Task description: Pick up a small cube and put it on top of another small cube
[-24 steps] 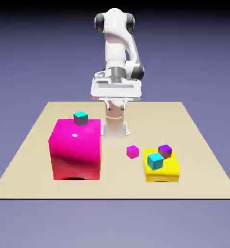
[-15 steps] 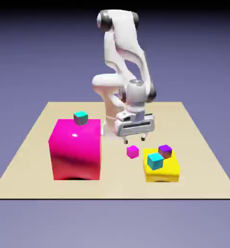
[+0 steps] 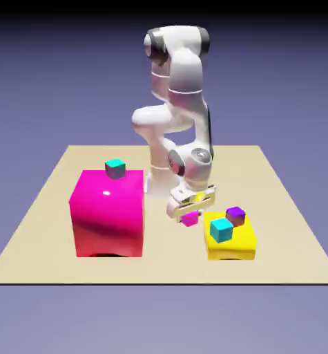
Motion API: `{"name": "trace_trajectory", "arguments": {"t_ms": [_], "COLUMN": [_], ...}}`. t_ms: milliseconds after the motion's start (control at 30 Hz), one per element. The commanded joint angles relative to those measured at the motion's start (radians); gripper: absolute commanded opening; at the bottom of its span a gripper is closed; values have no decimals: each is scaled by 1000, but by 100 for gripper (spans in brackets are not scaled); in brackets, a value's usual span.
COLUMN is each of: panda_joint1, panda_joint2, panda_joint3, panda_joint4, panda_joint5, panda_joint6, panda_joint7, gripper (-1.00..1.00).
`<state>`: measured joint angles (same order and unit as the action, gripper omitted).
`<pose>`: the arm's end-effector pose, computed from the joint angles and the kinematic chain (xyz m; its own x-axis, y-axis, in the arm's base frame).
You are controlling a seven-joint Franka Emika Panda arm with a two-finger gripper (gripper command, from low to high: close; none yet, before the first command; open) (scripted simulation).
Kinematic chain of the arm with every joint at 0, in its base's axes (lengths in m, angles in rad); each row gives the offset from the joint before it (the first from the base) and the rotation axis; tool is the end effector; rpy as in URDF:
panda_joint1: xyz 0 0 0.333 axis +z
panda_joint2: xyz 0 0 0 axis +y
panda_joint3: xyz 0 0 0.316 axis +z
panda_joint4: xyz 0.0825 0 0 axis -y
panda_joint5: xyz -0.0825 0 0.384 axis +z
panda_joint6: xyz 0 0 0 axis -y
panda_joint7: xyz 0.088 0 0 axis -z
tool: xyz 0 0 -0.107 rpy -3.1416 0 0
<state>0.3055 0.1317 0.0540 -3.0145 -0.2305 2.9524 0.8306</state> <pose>0.2451 0.1097 0.1293 0.9602 -0.2448 -0.1344 -0.2269 -0.9645 0.1355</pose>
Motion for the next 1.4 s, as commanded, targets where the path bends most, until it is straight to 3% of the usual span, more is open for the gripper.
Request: {"name": "trace_trajectory", "arguments": {"t_ms": [0,333,1000,1100,1267,1300,1367], "panda_joint1": [-20,-142,-785,-849,-842,-842,-844], "panda_joint2": [-36,-337,-770,-778,-748,-748,-755], "panda_joint3": [32,302,-103,-132,-126,-126,-127], "panda_joint4": [-3,-5,463,462,302,302,338], "panda_joint5": [38,332,307,312,324,324,321], "panda_joint6": [-32,-320,-1183,-1191,-1001,-1001,-1044], "panda_joint7": [-26,-226,616,653,644,644,646], "gripper": [-100,-100,-100,-100,-100,100,100]}}
